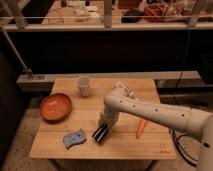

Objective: Place the eraser on the white sponge

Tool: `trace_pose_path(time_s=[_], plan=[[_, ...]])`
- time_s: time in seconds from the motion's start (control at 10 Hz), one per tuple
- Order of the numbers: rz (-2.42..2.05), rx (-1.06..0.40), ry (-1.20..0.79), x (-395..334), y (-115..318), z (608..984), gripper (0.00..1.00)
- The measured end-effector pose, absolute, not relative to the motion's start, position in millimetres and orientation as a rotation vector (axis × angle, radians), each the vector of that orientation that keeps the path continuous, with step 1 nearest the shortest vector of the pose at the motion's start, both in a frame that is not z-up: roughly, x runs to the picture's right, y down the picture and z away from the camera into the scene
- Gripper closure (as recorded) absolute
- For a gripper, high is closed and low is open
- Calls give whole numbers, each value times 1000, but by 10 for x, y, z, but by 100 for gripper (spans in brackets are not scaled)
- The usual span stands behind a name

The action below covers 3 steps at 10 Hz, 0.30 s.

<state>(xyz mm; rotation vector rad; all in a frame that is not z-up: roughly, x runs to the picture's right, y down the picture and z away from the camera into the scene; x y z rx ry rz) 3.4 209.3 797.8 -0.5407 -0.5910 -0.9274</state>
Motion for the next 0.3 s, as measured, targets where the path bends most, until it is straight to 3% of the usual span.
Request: trace_pose_path(time_s=[0.3], plan=[[-974,-528,-592,-111,2083,7933,93]])
